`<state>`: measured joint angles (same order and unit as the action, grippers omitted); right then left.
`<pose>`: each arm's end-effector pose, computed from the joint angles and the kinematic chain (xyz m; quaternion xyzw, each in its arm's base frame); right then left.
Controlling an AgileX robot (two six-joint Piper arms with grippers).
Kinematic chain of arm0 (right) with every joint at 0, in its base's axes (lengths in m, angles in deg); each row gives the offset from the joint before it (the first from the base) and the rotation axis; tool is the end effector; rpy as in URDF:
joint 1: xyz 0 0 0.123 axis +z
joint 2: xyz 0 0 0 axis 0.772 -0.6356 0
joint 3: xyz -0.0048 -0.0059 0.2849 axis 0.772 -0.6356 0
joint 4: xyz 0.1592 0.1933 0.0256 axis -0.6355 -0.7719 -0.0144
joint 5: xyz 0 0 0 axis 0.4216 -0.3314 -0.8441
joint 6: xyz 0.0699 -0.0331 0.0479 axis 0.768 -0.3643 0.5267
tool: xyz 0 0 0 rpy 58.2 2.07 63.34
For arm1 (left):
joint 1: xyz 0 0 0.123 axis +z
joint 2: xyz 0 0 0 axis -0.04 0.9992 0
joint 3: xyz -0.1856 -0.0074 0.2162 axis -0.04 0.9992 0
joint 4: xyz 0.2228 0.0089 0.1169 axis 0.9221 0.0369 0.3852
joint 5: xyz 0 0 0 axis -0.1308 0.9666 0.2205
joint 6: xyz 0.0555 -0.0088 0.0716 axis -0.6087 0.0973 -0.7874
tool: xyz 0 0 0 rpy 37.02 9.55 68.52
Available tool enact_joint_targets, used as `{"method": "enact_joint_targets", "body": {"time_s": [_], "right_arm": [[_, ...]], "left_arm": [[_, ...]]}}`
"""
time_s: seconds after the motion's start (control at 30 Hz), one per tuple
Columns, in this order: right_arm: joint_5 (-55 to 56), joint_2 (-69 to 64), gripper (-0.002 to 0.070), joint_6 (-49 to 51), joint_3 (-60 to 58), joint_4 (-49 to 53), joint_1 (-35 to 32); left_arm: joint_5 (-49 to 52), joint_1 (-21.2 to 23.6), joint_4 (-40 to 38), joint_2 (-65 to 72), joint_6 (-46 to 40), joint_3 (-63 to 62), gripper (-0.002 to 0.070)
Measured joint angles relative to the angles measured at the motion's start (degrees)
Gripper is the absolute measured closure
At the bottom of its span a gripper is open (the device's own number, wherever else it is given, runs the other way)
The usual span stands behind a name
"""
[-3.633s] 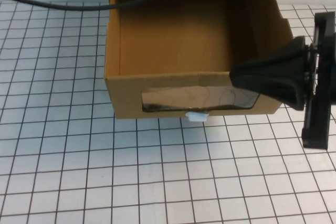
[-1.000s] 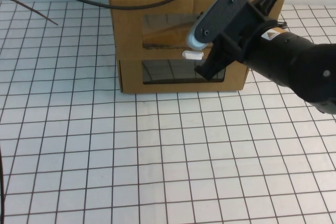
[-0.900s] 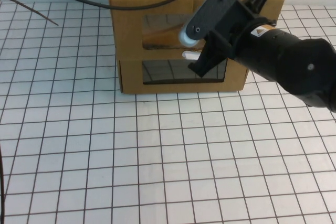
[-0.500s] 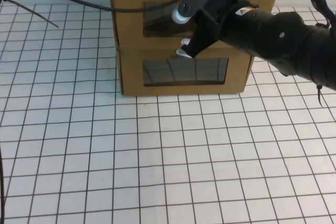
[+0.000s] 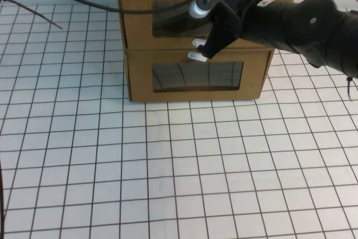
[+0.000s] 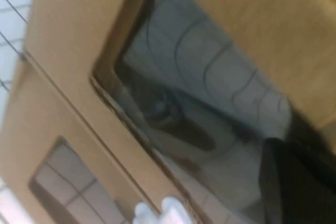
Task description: Close the shoe box
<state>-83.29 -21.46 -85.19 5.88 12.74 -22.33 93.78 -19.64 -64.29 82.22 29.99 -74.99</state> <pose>0.3770 0.2093 0.3191 -0.4496 0.6771 -0.0118 0.5825 0.4377 -0.2024 0.3852 0.2546 0.8057 -0.4063 0.3478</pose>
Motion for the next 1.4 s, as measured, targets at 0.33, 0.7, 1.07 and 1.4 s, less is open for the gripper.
{"method": "enact_joint_targets", "body": {"time_s": [0.33, 0.7, 1.07, 1.4], "right_arm": [[-25.44, 12.60, 0.0690, 2.45, 0.00, 0.82, -0.58], [-34.40, 33.44, 0.0690, 30.31, 0.13, 1.76, -14.41], [-33.24, 51.31, 0.0690, 40.16, -8.07, 3.14, -20.85], [-26.69, 71.13, 0.0690, 44.17, -29.11, 3.26, -20.93]], "left_arm": [[2.52, 0.00, 5.55, -7.72, -3.25, 0.33, 0.0680], [8.85, 0.00, 13.00, -24.40, -2.60, 0.33, 0.0680], [9.53, 0.00, 15.09, -37.89, 0.89, 8.36, 0.0680], [2.90, 0.00, 17.87, -61.59, 0.54, 39.99, 0.0680]]}}
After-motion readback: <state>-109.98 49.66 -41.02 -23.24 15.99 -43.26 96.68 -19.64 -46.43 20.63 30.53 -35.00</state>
